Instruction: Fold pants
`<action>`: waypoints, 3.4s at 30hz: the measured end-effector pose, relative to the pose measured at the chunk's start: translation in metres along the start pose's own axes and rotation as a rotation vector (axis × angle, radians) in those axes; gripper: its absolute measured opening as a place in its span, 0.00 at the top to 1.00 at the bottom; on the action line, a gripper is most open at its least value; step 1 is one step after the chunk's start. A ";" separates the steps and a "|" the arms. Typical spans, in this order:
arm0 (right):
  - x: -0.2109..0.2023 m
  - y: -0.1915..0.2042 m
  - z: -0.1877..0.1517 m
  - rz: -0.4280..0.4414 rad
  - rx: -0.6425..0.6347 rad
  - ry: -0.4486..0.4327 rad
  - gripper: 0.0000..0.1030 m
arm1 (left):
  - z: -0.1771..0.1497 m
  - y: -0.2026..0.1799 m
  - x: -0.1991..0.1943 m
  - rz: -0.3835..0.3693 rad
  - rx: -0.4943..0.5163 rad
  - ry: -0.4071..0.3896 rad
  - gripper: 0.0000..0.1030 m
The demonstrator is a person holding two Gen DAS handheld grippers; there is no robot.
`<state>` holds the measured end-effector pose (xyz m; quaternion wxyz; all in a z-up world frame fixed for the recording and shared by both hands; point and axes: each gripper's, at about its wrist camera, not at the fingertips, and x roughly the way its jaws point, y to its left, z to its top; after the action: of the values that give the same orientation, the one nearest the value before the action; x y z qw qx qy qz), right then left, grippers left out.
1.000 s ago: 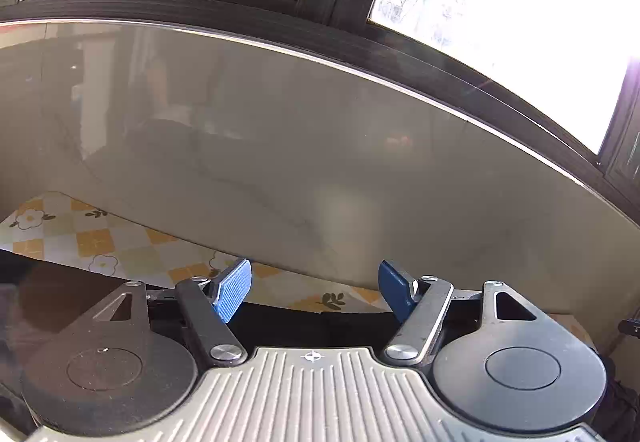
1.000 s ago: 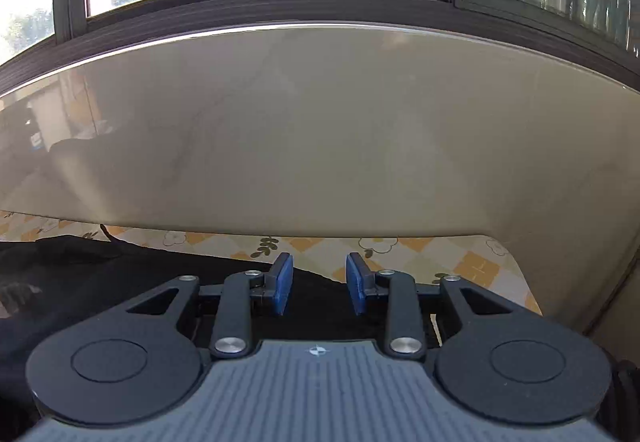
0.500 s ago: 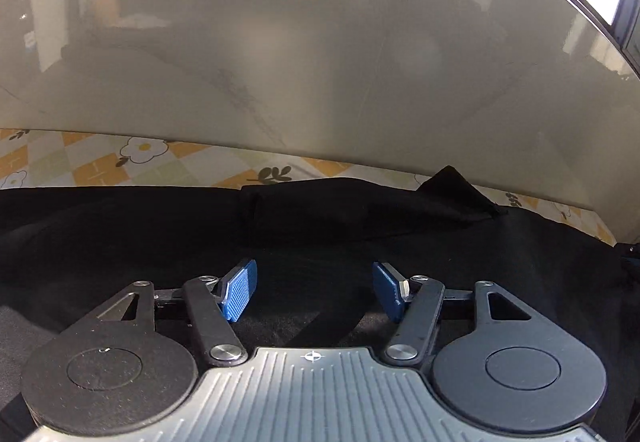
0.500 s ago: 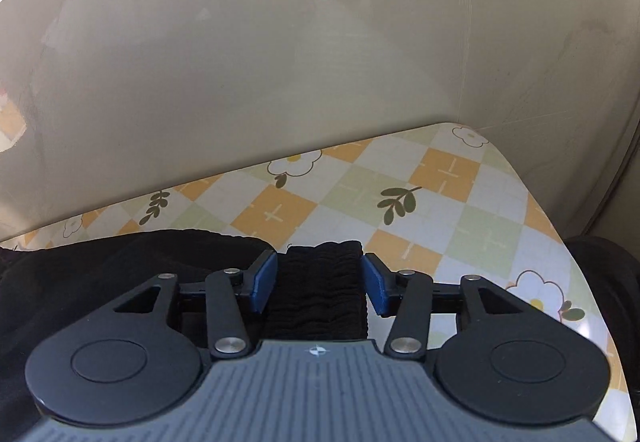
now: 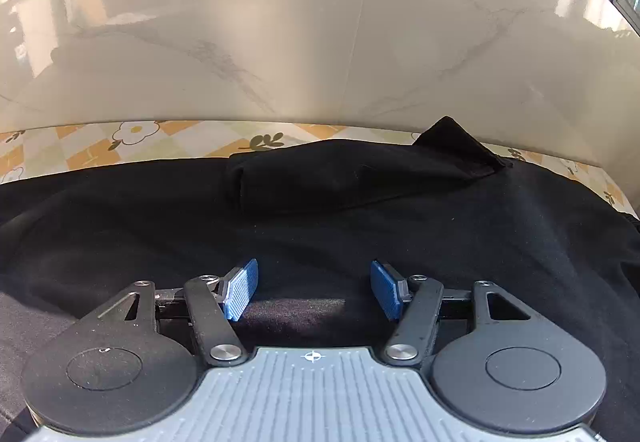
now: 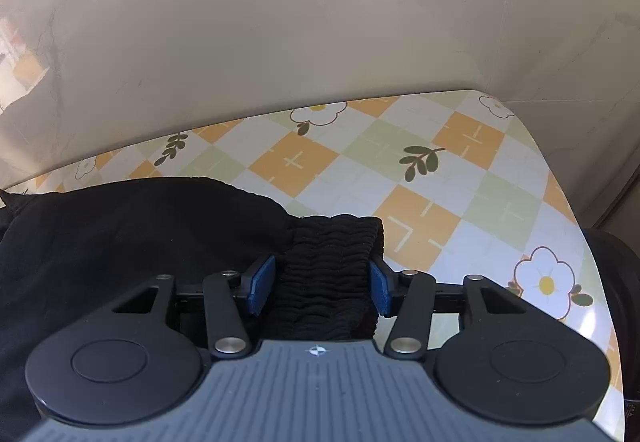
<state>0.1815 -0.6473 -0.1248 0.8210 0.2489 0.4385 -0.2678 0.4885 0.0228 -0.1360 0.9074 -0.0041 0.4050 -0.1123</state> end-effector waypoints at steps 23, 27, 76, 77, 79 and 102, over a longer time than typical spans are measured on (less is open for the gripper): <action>-0.046 0.003 0.025 -0.309 0.009 -0.438 0.41 | 0.020 -0.025 0.000 -0.145 -0.189 -0.020 0.38; -0.074 0.026 0.013 -0.161 -0.019 -0.479 0.41 | 0.023 -0.013 -0.015 -0.159 -0.203 -0.047 0.38; -0.058 0.335 -0.055 0.335 -0.310 -0.215 0.21 | 0.024 0.332 -0.031 0.489 -0.253 -0.081 0.71; -0.057 0.336 -0.055 0.334 -0.310 -0.214 0.21 | 0.029 0.332 -0.034 0.493 -0.251 -0.101 0.71; -0.057 0.337 -0.054 0.328 -0.305 -0.222 0.21 | 0.041 0.334 -0.042 0.504 -0.265 -0.166 0.72; -0.200 0.213 -0.136 0.331 -0.272 -0.564 0.16 | 0.010 0.225 -0.215 0.239 -0.268 -0.333 0.34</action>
<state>0.1474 -0.3592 0.0164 0.9677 0.1213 0.1799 -0.1286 0.4018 0.2859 0.0062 0.9598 -0.0948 0.2589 0.0527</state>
